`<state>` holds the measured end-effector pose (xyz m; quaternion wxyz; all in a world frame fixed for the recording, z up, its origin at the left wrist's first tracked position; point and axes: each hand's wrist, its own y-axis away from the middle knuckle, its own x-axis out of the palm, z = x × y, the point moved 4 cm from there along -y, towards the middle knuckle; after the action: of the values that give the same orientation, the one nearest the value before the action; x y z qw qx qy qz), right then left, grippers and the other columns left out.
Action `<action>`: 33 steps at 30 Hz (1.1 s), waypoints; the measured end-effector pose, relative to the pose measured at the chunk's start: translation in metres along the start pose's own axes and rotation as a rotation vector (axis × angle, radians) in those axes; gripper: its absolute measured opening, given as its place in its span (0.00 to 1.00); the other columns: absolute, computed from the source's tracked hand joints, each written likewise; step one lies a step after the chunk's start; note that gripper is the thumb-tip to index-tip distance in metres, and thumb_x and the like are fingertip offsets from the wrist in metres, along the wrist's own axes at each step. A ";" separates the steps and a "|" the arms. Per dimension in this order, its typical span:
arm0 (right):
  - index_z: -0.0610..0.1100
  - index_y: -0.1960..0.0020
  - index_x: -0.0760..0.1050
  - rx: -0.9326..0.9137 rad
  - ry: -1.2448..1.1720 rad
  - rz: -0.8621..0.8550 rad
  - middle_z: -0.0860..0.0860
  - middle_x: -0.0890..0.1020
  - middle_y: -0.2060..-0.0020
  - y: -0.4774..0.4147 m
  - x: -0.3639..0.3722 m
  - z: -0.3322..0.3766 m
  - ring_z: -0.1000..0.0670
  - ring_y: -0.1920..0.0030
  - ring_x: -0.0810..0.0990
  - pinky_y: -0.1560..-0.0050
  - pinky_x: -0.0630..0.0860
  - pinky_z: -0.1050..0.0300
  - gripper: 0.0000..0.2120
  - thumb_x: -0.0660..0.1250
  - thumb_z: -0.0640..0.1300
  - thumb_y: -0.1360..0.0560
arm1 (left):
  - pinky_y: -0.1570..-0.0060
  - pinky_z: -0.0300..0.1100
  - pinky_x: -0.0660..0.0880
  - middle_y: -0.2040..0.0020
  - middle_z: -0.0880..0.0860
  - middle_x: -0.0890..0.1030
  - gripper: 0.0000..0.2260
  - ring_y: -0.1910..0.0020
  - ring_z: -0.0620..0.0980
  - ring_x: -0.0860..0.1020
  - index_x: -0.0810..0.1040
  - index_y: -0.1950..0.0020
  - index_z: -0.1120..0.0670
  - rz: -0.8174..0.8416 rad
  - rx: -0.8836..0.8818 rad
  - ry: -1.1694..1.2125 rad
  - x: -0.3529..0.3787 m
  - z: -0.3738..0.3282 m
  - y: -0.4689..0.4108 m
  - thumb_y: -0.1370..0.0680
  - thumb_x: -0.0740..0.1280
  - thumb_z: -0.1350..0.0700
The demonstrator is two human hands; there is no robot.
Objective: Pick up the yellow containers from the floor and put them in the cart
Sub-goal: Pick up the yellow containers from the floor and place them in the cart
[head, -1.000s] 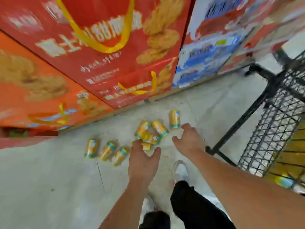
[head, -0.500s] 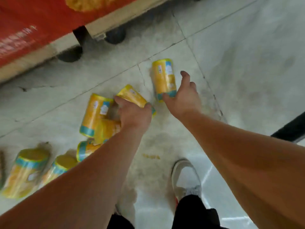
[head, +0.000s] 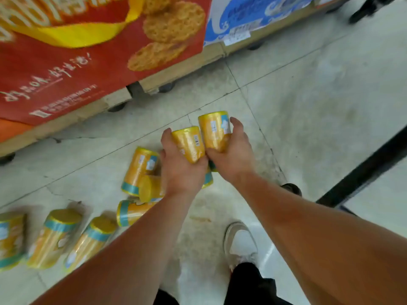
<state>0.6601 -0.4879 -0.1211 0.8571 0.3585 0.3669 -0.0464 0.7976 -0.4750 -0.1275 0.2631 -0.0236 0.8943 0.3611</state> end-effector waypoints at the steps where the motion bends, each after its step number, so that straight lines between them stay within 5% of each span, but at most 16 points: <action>1: 0.54 0.24 0.55 0.000 -0.038 -0.010 0.48 0.73 0.37 0.025 -0.015 0.012 0.46 0.40 0.77 0.41 0.75 0.47 0.42 0.73 0.50 0.33 | 0.41 0.49 0.73 0.37 0.53 0.74 0.43 0.42 0.54 0.77 0.51 0.25 0.41 -0.001 0.017 0.004 -0.020 -0.012 0.020 0.32 0.75 0.47; 12: 0.64 0.30 0.56 -0.264 -0.140 -0.066 0.60 0.70 0.42 0.315 -0.253 0.187 0.53 0.40 0.74 0.46 0.76 0.48 0.40 0.69 0.56 0.37 | 0.41 0.54 0.75 0.39 0.47 0.77 0.43 0.43 0.47 0.79 0.56 0.30 0.31 -0.064 0.186 0.204 -0.246 -0.209 0.307 0.40 0.74 0.44; 15: 0.61 0.28 0.56 -0.388 -0.136 -0.086 0.60 0.70 0.40 0.372 -0.322 0.220 0.53 0.38 0.73 0.44 0.76 0.49 0.41 0.69 0.58 0.38 | 0.49 0.39 0.76 0.50 0.40 0.82 0.37 0.54 0.35 0.80 0.63 0.40 0.26 -0.156 0.334 0.252 -0.284 -0.268 0.386 0.33 0.76 0.59; 17: 0.59 0.26 0.57 -0.483 -0.124 -0.108 0.59 0.70 0.37 0.400 -0.366 0.231 0.53 0.36 0.72 0.42 0.75 0.51 0.42 0.68 0.59 0.37 | 0.56 0.30 0.72 0.52 0.36 0.81 0.41 0.55 0.33 0.79 0.59 0.45 0.19 -0.223 0.371 0.260 -0.295 -0.299 0.435 0.32 0.76 0.61; 19: 0.58 0.25 0.58 -0.574 -0.132 -0.144 0.59 0.71 0.35 0.423 -0.410 0.229 0.54 0.34 0.71 0.40 0.74 0.52 0.42 0.69 0.59 0.37 | 0.52 0.32 0.70 0.46 0.42 0.80 0.42 0.51 0.34 0.78 0.57 0.42 0.19 -0.279 0.426 0.291 -0.289 -0.321 0.476 0.32 0.76 0.60; 22: 0.57 0.25 0.59 -0.680 -0.136 -0.155 0.57 0.72 0.35 0.446 -0.475 0.206 0.53 0.34 0.71 0.39 0.73 0.52 0.41 0.71 0.60 0.35 | 0.39 0.41 0.69 0.37 0.50 0.77 0.44 0.43 0.44 0.77 0.57 0.26 0.39 -0.352 0.453 0.335 -0.262 -0.351 0.535 0.35 0.78 0.54; 25: 0.58 0.25 0.58 -0.746 -0.091 -0.138 0.57 0.70 0.35 0.461 -0.542 0.166 0.54 0.36 0.71 0.41 0.74 0.54 0.41 0.71 0.59 0.34 | 0.37 0.44 0.70 0.35 0.50 0.75 0.46 0.40 0.47 0.77 0.55 0.25 0.47 -0.372 0.426 0.378 -0.216 -0.376 0.590 0.37 0.77 0.51; 29: 0.60 0.26 0.57 -0.766 0.032 -0.146 0.58 0.70 0.36 0.460 -0.619 0.099 0.53 0.38 0.73 0.44 0.76 0.52 0.40 0.69 0.60 0.35 | 0.44 0.42 0.73 0.45 0.41 0.77 0.42 0.48 0.36 0.78 0.59 0.28 0.47 -0.351 0.399 0.459 -0.130 -0.398 0.642 0.35 0.79 0.54; 33: 0.61 0.26 0.57 -0.673 0.119 -0.154 0.59 0.70 0.36 0.429 -0.657 0.030 0.54 0.37 0.73 0.46 0.77 0.52 0.39 0.68 0.60 0.34 | 0.44 0.46 0.75 0.47 0.46 0.78 0.41 0.50 0.44 0.79 0.57 0.29 0.45 -0.242 0.259 0.491 -0.036 -0.398 0.653 0.33 0.79 0.52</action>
<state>0.3472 -0.3108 0.5775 0.8984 0.0293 0.4370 0.0334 0.4965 -0.2600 0.5427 0.0808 -0.1830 0.9605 0.1936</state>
